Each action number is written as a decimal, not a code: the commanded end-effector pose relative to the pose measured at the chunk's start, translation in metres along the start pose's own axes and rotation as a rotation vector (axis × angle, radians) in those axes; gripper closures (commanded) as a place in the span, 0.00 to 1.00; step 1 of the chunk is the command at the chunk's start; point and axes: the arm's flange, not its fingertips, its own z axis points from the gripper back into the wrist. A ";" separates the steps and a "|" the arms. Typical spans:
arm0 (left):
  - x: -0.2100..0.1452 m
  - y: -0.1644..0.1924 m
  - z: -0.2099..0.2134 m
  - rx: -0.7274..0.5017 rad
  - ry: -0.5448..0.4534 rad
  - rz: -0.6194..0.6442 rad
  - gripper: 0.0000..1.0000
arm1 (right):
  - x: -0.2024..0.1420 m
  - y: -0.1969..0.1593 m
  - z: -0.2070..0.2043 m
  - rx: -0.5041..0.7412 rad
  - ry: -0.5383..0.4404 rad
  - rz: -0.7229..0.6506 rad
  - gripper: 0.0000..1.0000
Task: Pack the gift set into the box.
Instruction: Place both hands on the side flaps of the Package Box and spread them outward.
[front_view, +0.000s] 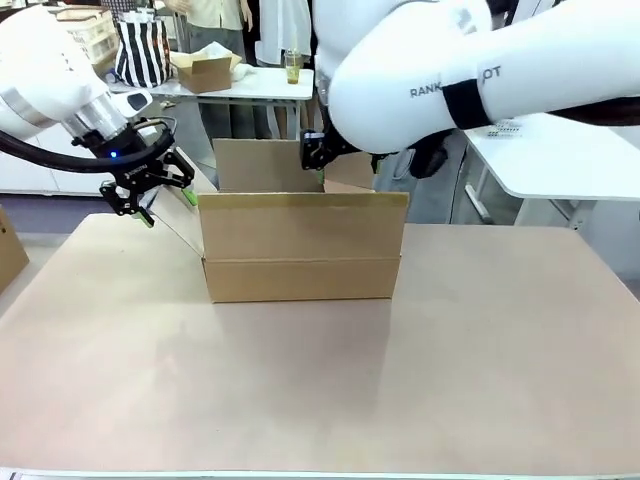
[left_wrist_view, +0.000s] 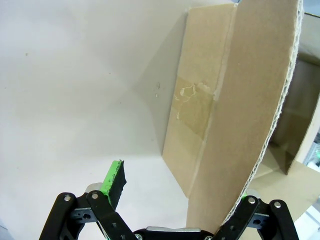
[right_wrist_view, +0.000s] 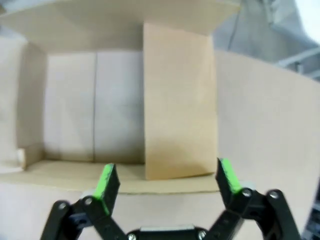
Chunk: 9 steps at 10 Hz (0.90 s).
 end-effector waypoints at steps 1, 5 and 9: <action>-0.001 -0.001 0.003 0.017 -0.004 0.011 0.00 | -0.001 -0.016 0.007 0.025 -0.036 -0.021 0.00; -0.001 -0.001 0.003 0.017 -0.004 0.011 0.00 | 0.033 0.026 -0.033 -0.042 0.101 -0.060 0.00; -0.001 -0.001 0.003 0.017 -0.004 0.011 0.00 | 0.057 0.058 -0.079 -0.147 0.189 -0.072 0.00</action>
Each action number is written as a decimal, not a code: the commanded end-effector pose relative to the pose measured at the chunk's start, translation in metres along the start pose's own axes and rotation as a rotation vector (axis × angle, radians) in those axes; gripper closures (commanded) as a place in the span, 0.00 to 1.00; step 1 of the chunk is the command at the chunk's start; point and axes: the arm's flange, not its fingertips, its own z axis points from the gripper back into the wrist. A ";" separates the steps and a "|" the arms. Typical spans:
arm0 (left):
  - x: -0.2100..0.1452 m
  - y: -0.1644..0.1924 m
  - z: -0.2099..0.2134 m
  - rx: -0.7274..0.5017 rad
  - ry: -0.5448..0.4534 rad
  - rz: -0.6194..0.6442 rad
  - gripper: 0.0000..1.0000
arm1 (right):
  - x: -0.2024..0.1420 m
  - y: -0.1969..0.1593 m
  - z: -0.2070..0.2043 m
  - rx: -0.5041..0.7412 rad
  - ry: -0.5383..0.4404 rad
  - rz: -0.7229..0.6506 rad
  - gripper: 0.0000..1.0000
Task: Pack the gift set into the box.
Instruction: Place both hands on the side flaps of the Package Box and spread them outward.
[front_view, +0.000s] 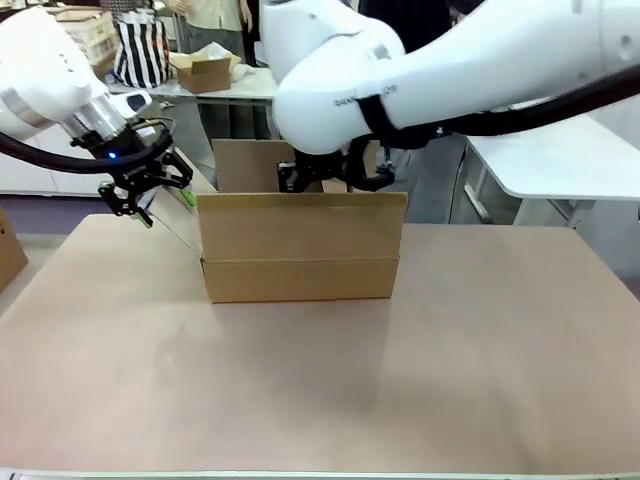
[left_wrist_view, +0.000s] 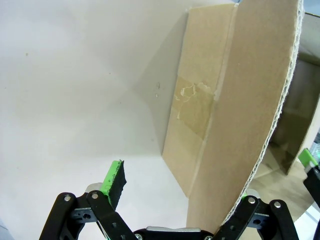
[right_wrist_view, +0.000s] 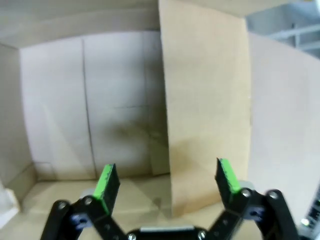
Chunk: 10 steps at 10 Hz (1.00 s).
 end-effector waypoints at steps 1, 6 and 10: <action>-0.001 -0.001 0.003 0.017 -0.003 0.011 0.00 | 0.010 0.018 0.003 -0.105 0.006 -0.039 0.00; -0.001 -0.001 0.003 0.017 -0.003 0.011 0.00 | -0.008 0.010 -0.028 -0.246 -0.018 -0.139 0.00; -0.001 -0.001 0.003 0.017 -0.003 0.011 0.00 | -0.007 -0.002 -0.054 -0.299 0.002 -0.163 0.00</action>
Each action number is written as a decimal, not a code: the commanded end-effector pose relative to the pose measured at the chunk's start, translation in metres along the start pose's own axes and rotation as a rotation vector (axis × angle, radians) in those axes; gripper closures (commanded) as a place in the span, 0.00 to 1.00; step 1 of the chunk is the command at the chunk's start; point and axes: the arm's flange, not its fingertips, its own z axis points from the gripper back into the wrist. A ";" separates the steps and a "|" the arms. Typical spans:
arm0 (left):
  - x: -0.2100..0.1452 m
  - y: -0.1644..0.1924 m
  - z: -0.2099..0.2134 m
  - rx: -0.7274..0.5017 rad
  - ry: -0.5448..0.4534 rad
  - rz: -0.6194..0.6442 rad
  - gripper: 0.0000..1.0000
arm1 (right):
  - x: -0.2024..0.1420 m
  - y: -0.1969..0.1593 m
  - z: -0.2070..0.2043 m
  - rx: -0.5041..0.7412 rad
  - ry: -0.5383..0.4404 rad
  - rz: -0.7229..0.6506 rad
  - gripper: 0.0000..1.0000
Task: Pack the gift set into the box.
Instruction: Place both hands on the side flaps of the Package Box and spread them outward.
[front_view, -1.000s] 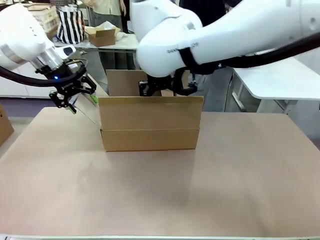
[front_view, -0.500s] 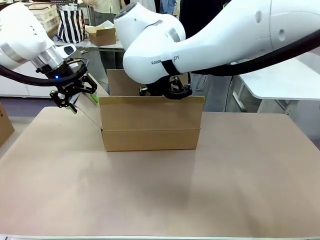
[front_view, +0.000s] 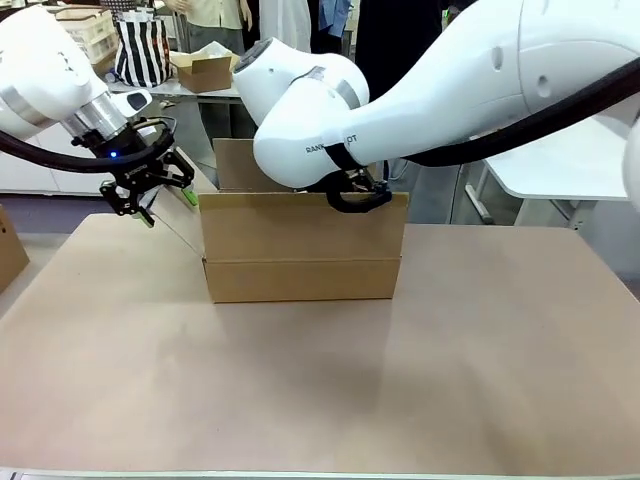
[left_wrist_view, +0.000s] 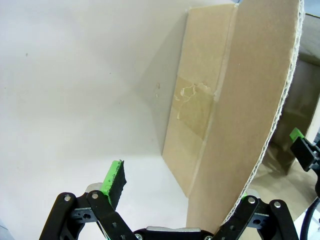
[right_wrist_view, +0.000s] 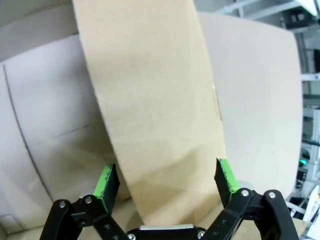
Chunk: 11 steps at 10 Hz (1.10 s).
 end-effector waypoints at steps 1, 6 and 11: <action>-0.001 -0.001 0.003 0.017 -0.003 0.011 0.00 | -0.001 -0.009 -0.005 -0.024 -0.015 -0.026 0.00; -0.001 -0.001 0.003 0.017 -0.003 0.011 0.00 | 0.002 -0.027 -0.006 -0.035 -0.047 -0.031 0.00; -0.001 -0.001 0.003 0.017 -0.003 0.011 0.00 | 0.014 -0.091 0.024 0.027 -0.058 0.001 0.00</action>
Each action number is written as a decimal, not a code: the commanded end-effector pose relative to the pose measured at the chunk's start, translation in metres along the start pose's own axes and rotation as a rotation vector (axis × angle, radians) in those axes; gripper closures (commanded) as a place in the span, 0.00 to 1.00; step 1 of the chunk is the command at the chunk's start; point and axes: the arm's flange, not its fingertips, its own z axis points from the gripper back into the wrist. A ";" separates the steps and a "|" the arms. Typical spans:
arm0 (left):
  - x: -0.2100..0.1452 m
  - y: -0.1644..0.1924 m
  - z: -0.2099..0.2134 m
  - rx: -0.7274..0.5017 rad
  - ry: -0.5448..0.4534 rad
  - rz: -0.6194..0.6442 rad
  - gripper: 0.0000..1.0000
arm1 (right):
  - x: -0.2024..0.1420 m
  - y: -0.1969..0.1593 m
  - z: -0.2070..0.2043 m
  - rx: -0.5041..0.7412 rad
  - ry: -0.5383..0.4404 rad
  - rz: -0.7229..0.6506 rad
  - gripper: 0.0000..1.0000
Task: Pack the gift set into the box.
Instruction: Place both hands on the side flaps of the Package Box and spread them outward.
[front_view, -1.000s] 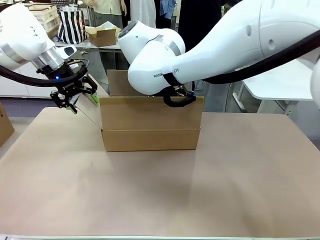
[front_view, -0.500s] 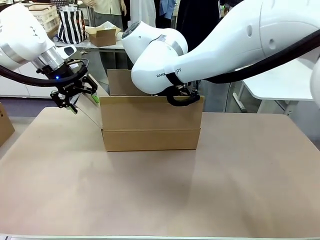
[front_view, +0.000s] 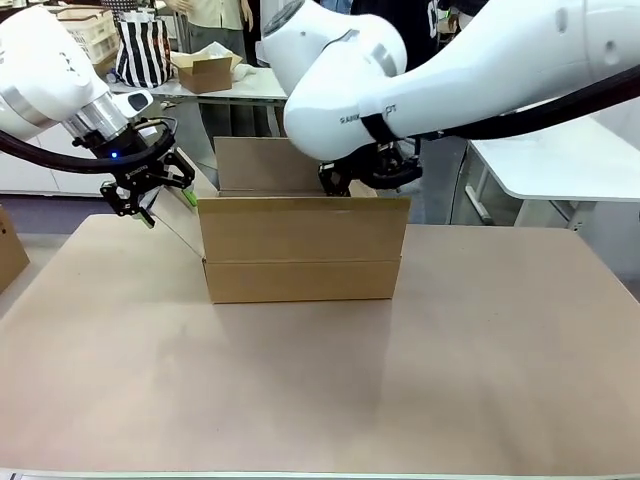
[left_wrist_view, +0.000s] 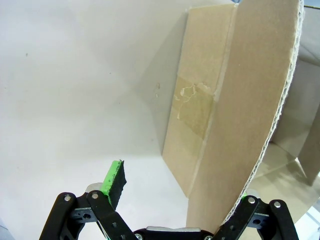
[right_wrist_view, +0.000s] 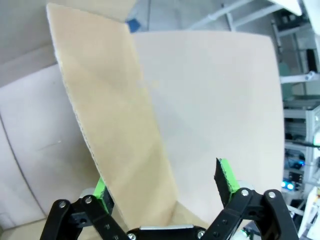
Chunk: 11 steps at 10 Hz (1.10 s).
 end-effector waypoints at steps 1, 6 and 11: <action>-0.001 -0.001 0.003 0.017 -0.003 0.011 0.00 | 0.002 -0.026 -0.011 0.058 0.024 0.073 0.00; -0.001 -0.001 0.003 0.017 -0.003 0.011 0.00 | 0.022 -0.069 -0.023 0.198 0.148 0.040 0.00; -0.001 -0.001 0.003 0.017 -0.003 0.011 0.00 | 0.046 -0.071 -0.040 0.224 0.198 0.021 0.00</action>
